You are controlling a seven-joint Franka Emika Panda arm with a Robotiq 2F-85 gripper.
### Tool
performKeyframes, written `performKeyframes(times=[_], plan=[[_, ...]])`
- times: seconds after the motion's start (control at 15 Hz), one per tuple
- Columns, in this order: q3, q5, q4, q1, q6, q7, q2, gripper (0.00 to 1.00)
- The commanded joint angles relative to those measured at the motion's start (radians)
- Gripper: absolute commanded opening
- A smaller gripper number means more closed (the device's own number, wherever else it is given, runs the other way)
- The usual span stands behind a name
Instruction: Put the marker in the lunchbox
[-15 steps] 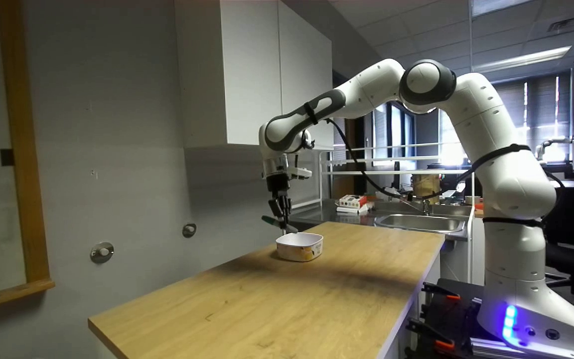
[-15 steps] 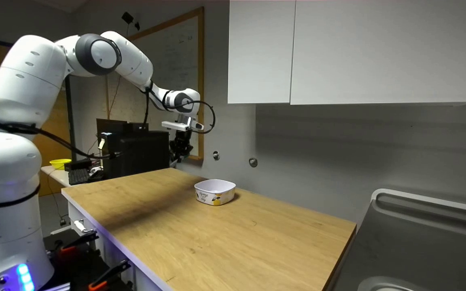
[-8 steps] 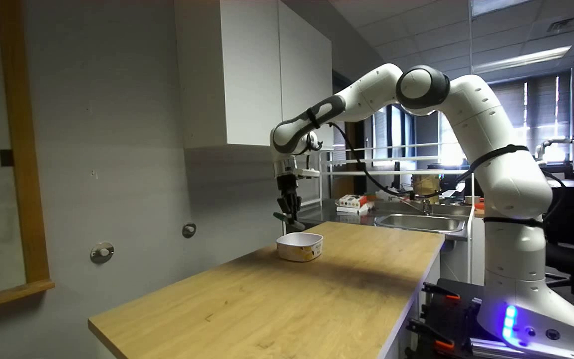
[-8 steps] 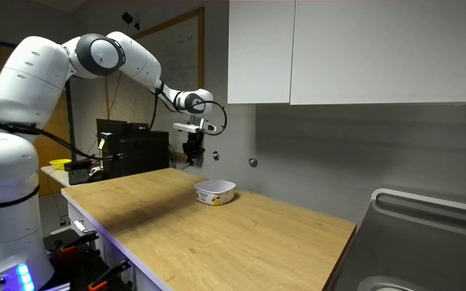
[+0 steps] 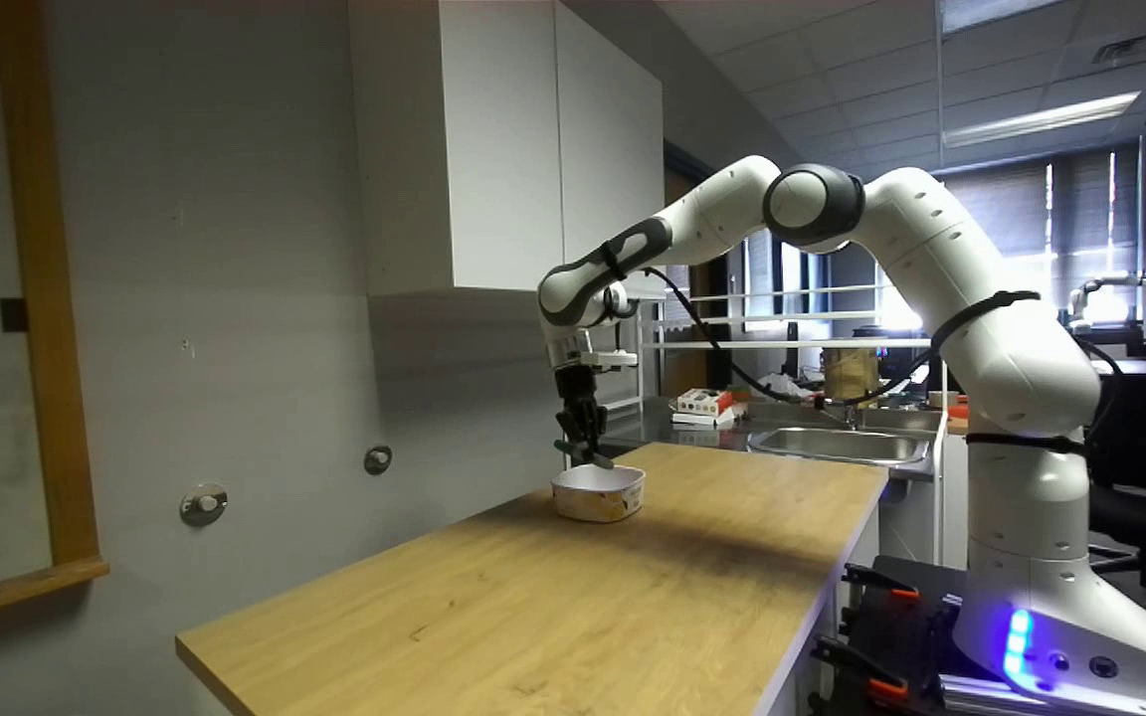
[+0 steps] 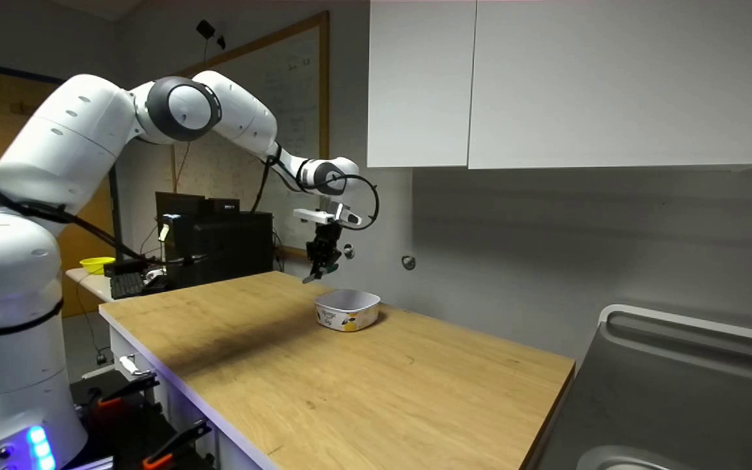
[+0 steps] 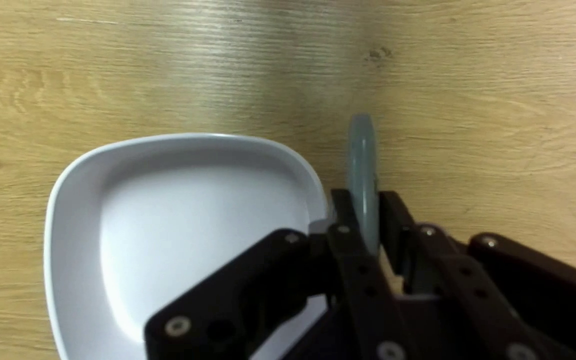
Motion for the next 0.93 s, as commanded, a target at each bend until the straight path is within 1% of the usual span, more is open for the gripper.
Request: performKeyframes(times=[0.0,0.33,0.6,0.87], plan=[[-0.010,-0.008,0.138,-0.012,-0.091,0.032,0.081,0.07],[-0.030,-0.004,0.231,-0.044,-0.153,0.031,0.147,0.07],[-0.030,0.001,0.273,-0.063,-0.172,0.029,0.199,0.07],[-0.028,0.001,0.307,-0.065,-0.182,0.028,0.247,0.07]])
